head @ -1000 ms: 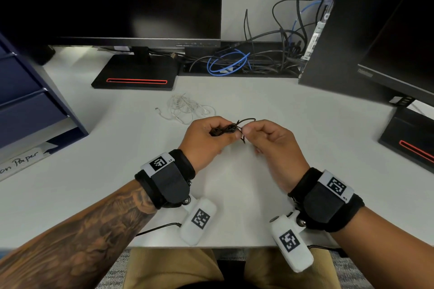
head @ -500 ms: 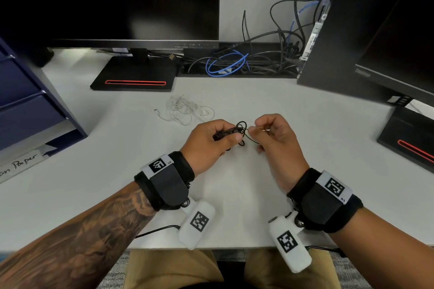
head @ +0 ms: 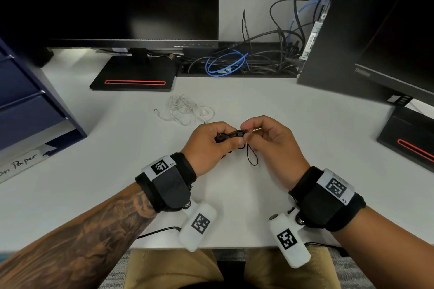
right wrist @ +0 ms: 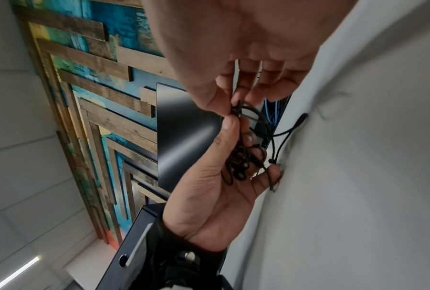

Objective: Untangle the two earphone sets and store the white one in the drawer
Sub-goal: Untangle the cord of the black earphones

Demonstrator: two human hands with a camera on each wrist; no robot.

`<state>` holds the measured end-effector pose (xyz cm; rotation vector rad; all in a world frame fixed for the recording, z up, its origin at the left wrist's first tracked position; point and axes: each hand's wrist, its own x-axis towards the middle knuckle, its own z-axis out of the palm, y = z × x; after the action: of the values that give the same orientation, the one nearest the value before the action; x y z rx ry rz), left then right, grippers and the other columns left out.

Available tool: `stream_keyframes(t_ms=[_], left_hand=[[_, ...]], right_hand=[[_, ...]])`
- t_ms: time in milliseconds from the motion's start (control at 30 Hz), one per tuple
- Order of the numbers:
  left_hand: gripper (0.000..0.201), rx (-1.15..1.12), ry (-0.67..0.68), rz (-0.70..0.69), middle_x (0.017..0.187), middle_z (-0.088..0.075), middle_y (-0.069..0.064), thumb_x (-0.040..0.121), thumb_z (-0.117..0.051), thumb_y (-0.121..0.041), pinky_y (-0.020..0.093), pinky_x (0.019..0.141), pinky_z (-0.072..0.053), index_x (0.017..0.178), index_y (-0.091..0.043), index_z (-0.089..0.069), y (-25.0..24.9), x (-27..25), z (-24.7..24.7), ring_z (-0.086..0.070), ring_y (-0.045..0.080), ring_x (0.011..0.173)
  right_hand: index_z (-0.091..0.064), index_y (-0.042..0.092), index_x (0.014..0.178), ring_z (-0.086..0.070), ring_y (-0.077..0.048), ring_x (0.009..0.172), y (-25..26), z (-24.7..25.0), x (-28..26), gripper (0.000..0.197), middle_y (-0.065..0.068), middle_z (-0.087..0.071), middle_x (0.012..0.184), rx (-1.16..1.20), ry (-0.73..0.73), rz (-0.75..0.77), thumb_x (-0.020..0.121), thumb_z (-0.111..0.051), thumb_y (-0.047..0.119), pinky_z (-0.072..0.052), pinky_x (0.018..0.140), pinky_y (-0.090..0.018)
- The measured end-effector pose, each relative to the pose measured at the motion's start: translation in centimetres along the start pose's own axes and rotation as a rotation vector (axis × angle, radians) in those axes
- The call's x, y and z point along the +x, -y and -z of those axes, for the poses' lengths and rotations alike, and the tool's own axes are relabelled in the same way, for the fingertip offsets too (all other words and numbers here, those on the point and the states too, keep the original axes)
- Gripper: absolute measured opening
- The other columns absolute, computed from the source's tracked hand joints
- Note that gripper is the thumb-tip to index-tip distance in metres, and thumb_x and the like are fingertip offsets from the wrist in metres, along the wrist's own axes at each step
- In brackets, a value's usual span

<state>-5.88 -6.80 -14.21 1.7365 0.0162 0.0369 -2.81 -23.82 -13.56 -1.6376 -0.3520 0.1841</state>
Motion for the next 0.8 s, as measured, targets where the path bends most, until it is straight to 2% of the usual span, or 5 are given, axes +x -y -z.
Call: stream_keyframes(t_ms=[267,400,533,667,800], left_hand=[[0.005,-0.058,-0.055,0.0,0.069,-0.063,0.01,0.088,-0.073,-0.01,0.037,0.062,-0.042,0.083,-0.012,-0.074,-0.21,-0.05,0.03,-0.048,0.024,0.063],[0.003,-0.069,-0.011,-0.007,0.077,-0.062,0.027,0.088,-0.072,-0.007,0.041,0.067,-0.043,0.087,-0.009,-0.073,-0.1,0.0,0.32,-0.048,0.025,0.069],[0.006,-0.008,0.052,-0.003,0.077,-0.068,-0.003,0.088,-0.071,-0.004,0.022,0.067,-0.047,0.093,-0.007,-0.071,-0.21,-0.22,0.15,-0.057,0.007,0.067],[0.04,-0.046,0.029,0.068,0.08,-0.06,0.009,0.086,-0.068,-0.042,0.03,0.067,-0.041,0.091,-0.002,-0.07,-0.68,0.04,0.21,-0.052,0.017,0.073],[0.015,-0.059,0.012,0.043,0.074,-0.061,0.005,0.092,-0.069,-0.02,0.031,0.067,-0.042,0.088,-0.006,-0.071,-0.29,0.13,0.27,-0.051,0.018,0.069]], right_hand=[[-0.075,0.019,0.098,-0.06,-0.012,0.082,-0.24,0.19,0.17,0.017,0.004,-0.073,0.092,0.023,-0.024,0.041,0.093,-0.068,0.004,-0.048,0.073,-0.019],[-0.075,0.019,0.099,-0.062,-0.011,0.082,-0.5,0.23,0.22,0.013,0.002,-0.074,0.092,0.055,-0.043,-0.022,0.097,-0.065,0.012,-0.05,0.071,-0.027],[-0.071,0.011,0.095,-0.058,-0.015,0.078,-0.78,0.4,0.27,0.014,-0.004,-0.07,0.089,0.161,-0.051,-0.124,0.099,-0.059,0.008,-0.045,0.068,-0.032],[-0.072,0.011,0.097,-0.058,-0.015,0.078,-0.91,0.39,0.21,0.011,-0.006,-0.07,0.091,0.169,-0.042,-0.109,0.098,-0.061,0.009,-0.045,0.072,-0.034],[-0.074,0.015,0.096,-0.055,-0.01,0.07,-0.96,0.27,0.13,0.013,0.0,-0.068,0.082,0.178,-0.059,-0.088,0.097,-0.063,0.01,-0.044,0.072,-0.033]])
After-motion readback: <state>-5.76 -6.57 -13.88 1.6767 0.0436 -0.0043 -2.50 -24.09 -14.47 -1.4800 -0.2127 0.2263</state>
